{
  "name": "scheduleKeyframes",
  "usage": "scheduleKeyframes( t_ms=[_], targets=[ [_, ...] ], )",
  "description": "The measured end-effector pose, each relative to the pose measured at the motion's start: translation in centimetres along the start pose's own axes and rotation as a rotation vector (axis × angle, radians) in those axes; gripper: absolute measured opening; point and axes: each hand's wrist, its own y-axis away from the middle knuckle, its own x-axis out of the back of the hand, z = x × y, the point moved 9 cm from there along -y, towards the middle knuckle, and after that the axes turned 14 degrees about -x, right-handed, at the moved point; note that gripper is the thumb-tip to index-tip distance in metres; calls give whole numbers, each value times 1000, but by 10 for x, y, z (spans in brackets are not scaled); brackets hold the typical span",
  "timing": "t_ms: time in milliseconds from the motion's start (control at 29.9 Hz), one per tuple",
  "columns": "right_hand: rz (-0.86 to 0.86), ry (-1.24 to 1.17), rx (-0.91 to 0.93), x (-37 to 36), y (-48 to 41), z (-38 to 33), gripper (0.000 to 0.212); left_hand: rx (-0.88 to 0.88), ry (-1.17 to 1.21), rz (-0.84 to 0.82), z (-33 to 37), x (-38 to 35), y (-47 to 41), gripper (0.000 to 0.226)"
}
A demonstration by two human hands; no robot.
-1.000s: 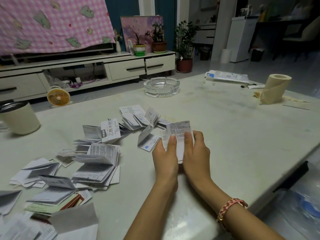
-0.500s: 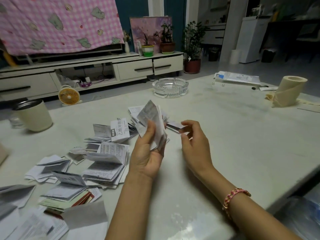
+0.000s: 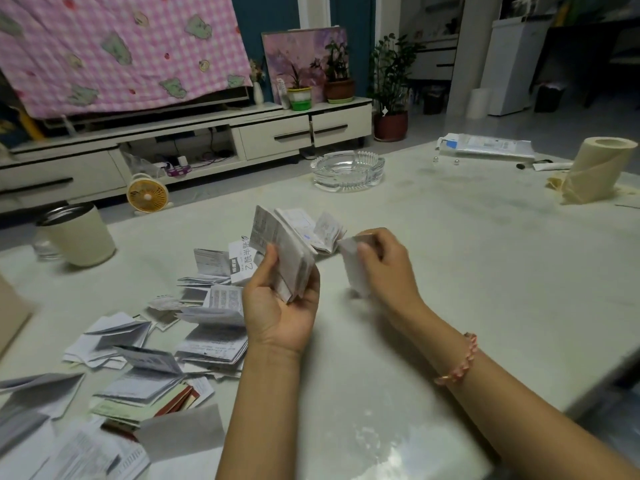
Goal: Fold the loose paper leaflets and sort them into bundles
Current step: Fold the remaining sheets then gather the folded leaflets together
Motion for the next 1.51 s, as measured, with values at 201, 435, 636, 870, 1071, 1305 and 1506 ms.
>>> scheduleKeyframes(
  t_ms=[201,435,636,870,1071,1305,1506],
  targets=[
    [-233,-438,-411,5,15,38,30,-96,-485,-114,-13,-1,-3,10],
    [-201,-461,-426,8,17,43,36,-349,-1021,-235,-23,-1,2,9],
    [-98,-367,-279,14,14,40,22,-310,-984,-205,-24,6,-6,6],
    [334,-354,-114,60,21,26,13,-302,-1001,-117,-29,16,-10,19],
    [181,-137,-126,24,28,30,18,-134,-713,-75,-43,12,-3,18],
    [70,-118,-169,9,29,37,4,-220,-877,-163,-49,13,2,14],
    [221,310,33,27,-1,18,25,-436,-952,24,-15,24,-4,10]
  ],
)
